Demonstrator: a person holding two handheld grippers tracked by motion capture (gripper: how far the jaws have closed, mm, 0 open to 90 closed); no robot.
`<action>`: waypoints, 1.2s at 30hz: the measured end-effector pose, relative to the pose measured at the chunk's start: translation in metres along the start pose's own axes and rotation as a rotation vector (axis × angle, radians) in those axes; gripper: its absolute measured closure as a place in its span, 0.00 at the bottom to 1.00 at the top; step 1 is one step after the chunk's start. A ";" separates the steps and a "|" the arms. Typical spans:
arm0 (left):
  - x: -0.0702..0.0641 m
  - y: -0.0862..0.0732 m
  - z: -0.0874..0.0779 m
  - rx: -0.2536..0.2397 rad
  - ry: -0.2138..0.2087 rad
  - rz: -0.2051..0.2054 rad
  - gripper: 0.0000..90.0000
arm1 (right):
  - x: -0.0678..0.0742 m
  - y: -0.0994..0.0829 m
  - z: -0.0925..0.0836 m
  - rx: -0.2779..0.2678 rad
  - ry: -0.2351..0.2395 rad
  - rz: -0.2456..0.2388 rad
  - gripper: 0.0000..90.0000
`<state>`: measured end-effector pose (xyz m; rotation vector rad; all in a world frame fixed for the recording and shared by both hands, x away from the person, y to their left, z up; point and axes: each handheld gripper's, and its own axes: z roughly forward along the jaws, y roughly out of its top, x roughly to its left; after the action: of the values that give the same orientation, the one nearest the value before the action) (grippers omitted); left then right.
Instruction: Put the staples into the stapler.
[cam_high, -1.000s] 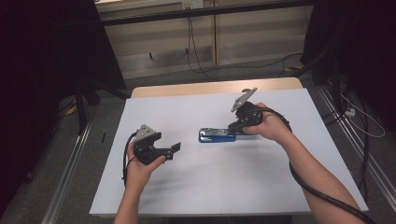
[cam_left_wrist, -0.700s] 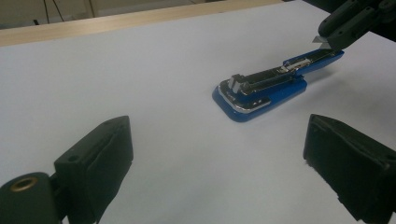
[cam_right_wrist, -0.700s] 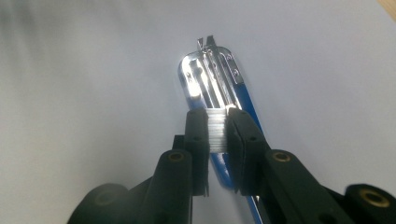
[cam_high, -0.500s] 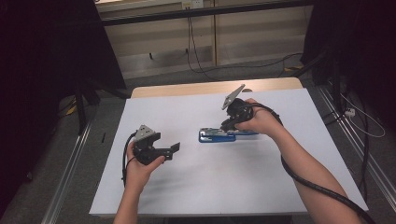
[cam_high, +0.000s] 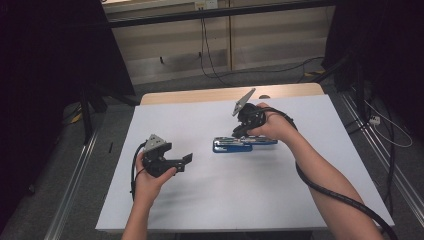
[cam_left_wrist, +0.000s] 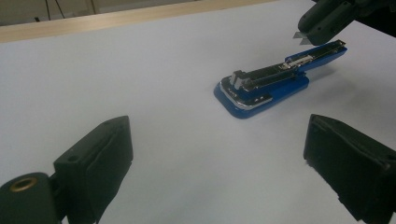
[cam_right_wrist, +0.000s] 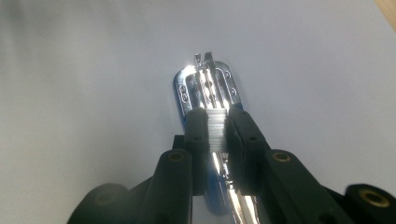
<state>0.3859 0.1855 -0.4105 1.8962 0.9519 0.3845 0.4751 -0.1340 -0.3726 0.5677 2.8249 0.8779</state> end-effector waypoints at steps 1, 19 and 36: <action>0.000 0.000 0.000 -0.003 0.001 -0.002 0.09 | 0.000 0.001 0.000 0.003 -0.001 -0.003 0.88; 0.000 -0.001 0.000 -0.003 0.004 -0.005 0.09 | -0.003 0.021 0.012 0.062 0.000 -0.060 0.88; 0.002 -0.001 -0.001 -0.004 0.006 -0.012 0.09 | -0.006 0.027 0.020 0.078 0.005 -0.072 0.88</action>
<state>0.3858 0.1876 -0.4112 1.8863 0.9656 0.3854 0.4936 -0.1057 -0.3741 0.4702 2.8752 0.7600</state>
